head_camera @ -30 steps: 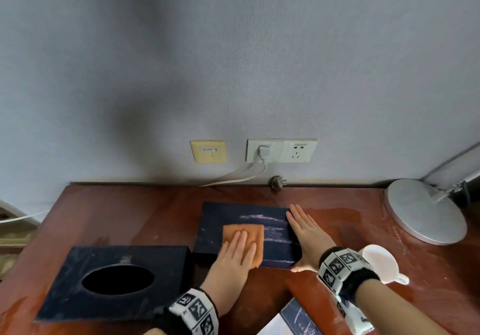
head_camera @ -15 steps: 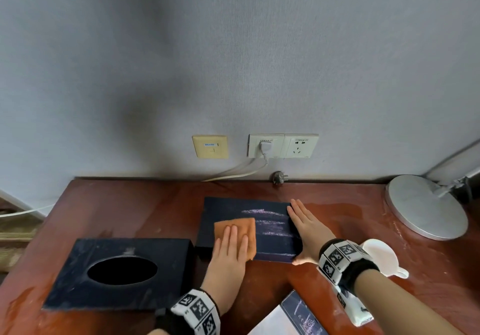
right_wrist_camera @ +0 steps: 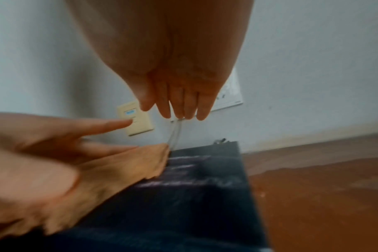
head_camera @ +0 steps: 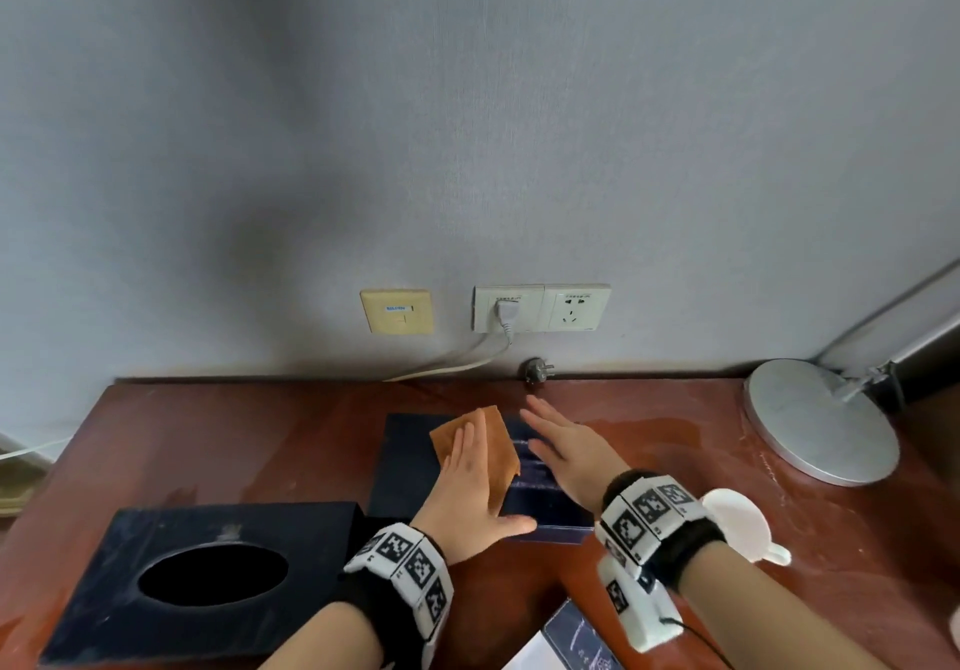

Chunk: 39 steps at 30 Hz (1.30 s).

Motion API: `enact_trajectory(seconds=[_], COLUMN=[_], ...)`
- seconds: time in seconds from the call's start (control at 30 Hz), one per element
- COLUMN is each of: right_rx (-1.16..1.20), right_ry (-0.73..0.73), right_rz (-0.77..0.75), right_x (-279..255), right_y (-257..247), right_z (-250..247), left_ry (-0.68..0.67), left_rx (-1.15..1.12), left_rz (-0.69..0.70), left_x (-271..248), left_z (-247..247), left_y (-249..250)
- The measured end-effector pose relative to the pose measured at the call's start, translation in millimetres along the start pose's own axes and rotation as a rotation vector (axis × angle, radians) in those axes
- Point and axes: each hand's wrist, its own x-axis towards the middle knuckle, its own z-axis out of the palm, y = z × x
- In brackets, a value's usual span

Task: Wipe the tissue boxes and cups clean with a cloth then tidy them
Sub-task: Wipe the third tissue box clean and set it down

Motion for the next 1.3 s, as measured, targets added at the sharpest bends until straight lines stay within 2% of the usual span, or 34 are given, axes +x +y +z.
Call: enact_trajectory(seconds=[0.07, 0.13, 0.2, 0.3, 0.4, 0.5, 0.6, 0.7, 0.77, 0.8, 0.87, 0.93, 1.03, 1.1, 1.17, 1.23, 1.3], right_rx=[-0.064, -0.196, -0.308, -0.394, -0.379, -0.329, -0.380, -0.338, -0.391, -0.364, -0.279, -0.246, -0.242, -0.301, -0.291, -0.184, -0.140], right_ry=[-0.058, -0.107, -0.152, -0.217, -0.251, -0.242, -0.148, -0.254, -0.357, -0.322, -0.157, -0.047, -0.077, -0.015, 0.021, 0.119, 0.082], right_rz=[-0.071, -0.132, -0.171, -0.191, -0.169, -0.127, -0.272, -0.287, -0.151, -0.059, 0.159, 0.234, 0.148, 0.135, 0.124, 0.055, 0.116], right_x=[7, 14, 21, 29, 29, 26, 19, 7, -1, -2, 1, 6, 9, 11, 7, 2, -10], right_y=[-14, -23, -28, -30, -30, -36, -36, -28, -17, -12, -7, -14, -38, -38, -34, -15, 0], right_z=[16, 32, 43, 52, 55, 54, 58, 50, 31, 21, 9, 18, 58, 77, 74, 72, 60], left_ry=[0.029, 0.004, -0.105, -0.221, -0.199, -0.106, -0.080, -0.089, -0.099, -0.102, -0.102, -0.105, -0.112, -0.117, -0.120, -0.122, -0.113], left_rx=[0.012, 0.215, 0.405, 0.453, 0.494, 0.574, 0.597, 0.614, 0.614, 0.616, 0.625, 0.640, 0.655, 0.647, 0.627, 0.617, 0.613], left_rz=[0.014, -0.053, -0.140, -0.163, -0.166, -0.159, -0.169, -0.172, -0.181, -0.186, -0.188, -0.191, -0.199, -0.203, -0.202, -0.198, -0.195], left_x=[-6, -11, -15, -19, -15, -10, -10, -12, -13, -13, -12, -11, -10, -10, -11, -12, -12], left_z=[-14, -26, -36, -44, -49, -46, -42, -45, -47, -47, -47, -45, -45, -45, -46, -47, -48], left_y=[-5, -18, -33, -41, -37, -37, -39, -38, -37, -37, -36, -35, -35, -37, -38, -38, -38])
